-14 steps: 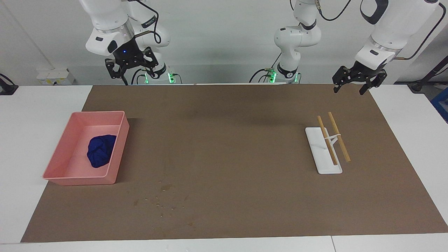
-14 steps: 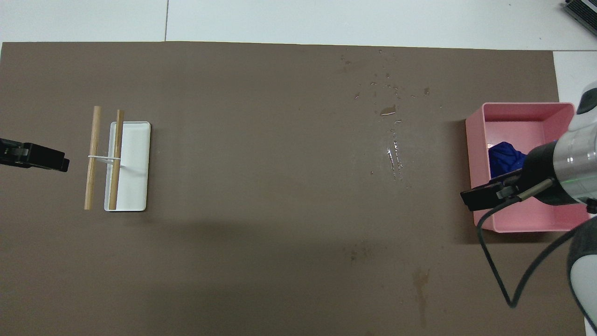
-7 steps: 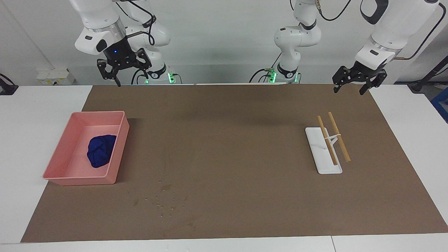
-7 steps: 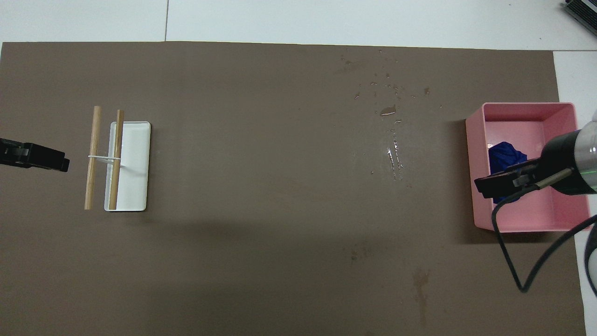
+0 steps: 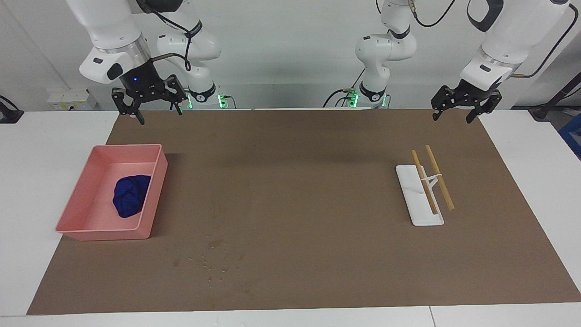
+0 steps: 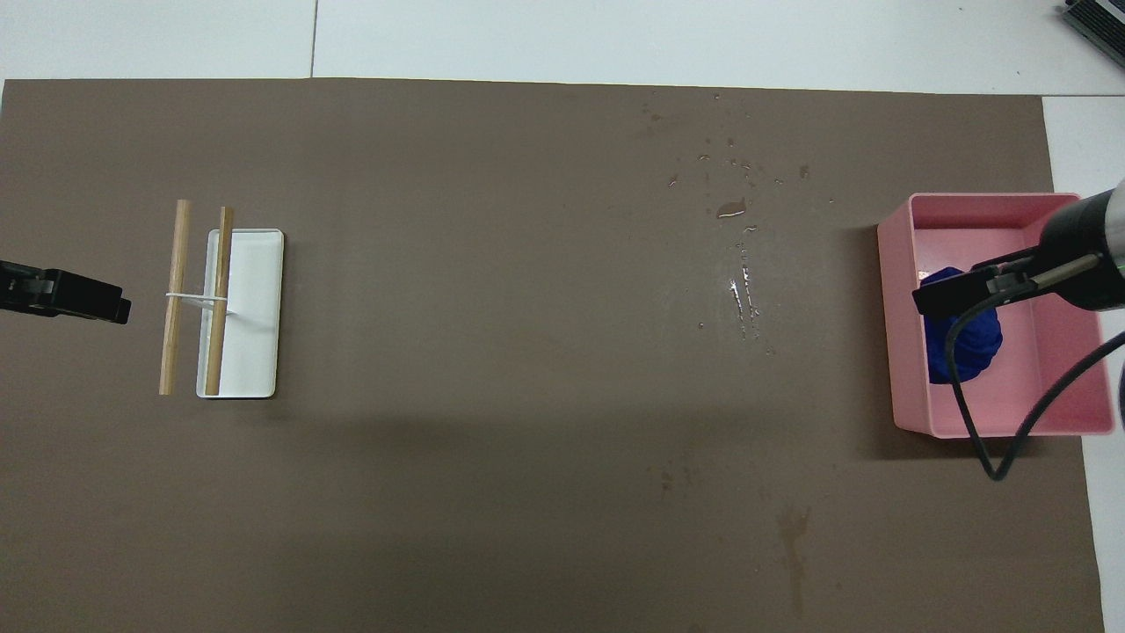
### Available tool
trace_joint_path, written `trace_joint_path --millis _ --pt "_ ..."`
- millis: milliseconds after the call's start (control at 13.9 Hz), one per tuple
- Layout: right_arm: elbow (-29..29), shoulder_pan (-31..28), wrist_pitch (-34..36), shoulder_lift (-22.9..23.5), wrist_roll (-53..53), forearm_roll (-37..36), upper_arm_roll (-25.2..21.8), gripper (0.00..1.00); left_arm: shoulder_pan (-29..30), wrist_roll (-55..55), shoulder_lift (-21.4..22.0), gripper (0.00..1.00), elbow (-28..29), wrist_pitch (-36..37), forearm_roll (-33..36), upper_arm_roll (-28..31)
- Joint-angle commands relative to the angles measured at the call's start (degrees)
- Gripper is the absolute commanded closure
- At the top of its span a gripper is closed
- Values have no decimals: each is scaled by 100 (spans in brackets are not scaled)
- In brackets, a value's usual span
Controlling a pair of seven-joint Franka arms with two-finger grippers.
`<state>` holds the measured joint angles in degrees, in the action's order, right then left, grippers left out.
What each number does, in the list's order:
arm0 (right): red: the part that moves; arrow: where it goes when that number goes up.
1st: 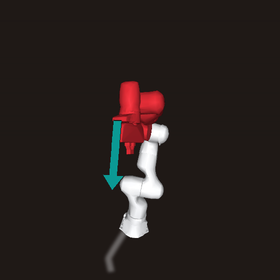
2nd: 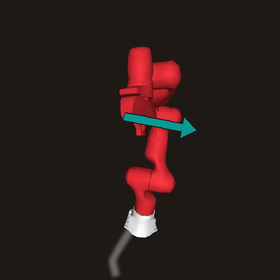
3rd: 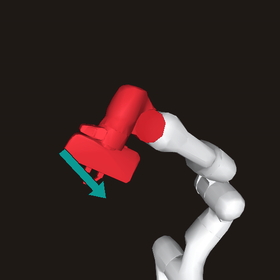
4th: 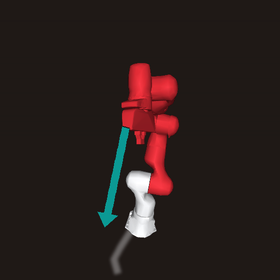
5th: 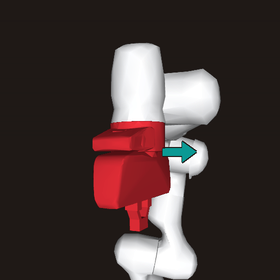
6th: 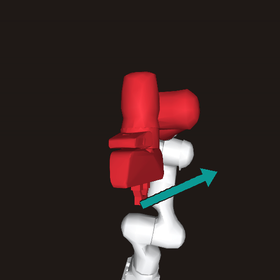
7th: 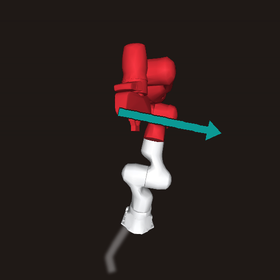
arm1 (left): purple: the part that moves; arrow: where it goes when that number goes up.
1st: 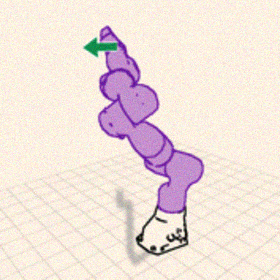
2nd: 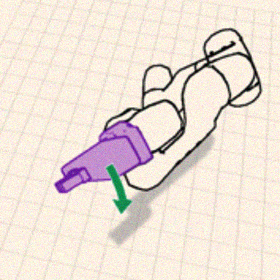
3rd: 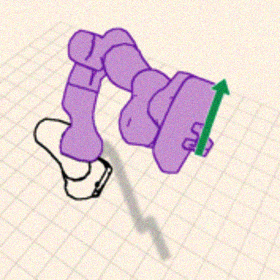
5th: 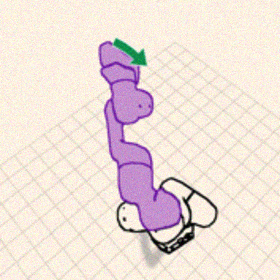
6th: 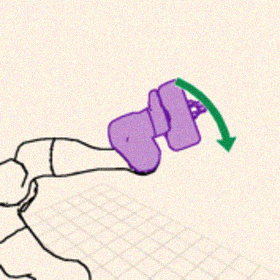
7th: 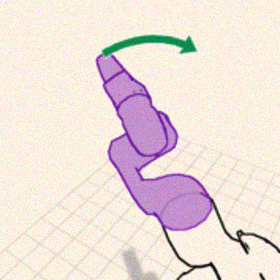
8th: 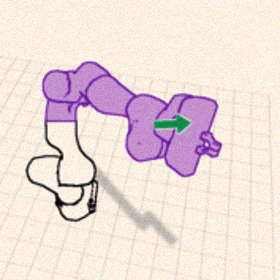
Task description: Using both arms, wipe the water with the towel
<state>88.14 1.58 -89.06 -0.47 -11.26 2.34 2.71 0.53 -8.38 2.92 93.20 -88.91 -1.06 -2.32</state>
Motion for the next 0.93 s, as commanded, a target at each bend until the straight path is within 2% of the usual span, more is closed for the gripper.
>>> trace_joint_path --millis 0,430,860 --pt "-236 0 151 135 36 -94 46 0 88 21 148 0 146 14 -52 -58" --pt "45 62 222 -23 53 -76 28 0 88 21 148 0 146 15 -53 -58" --pt "89 -8 231 -23 88 -67 19 0 88 21 148 0 146 15 -61 -58"
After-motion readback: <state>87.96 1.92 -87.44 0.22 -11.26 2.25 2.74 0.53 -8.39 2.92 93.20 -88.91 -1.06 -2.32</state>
